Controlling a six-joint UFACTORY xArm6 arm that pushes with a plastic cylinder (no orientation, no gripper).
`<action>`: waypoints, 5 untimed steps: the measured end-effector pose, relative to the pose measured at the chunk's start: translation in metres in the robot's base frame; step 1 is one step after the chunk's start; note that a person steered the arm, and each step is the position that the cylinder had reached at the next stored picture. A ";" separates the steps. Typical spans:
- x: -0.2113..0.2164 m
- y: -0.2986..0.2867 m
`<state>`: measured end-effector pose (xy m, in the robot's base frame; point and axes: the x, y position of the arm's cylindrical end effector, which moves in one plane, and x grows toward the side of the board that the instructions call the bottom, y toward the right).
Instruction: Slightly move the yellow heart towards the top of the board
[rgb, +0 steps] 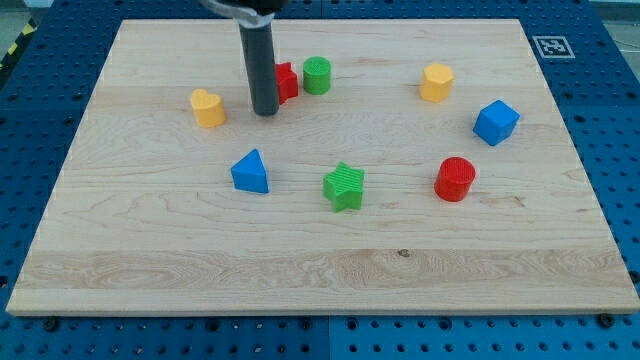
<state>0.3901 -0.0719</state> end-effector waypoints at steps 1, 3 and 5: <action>0.037 -0.011; 0.001 -0.101; -0.018 -0.108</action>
<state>0.3716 -0.1804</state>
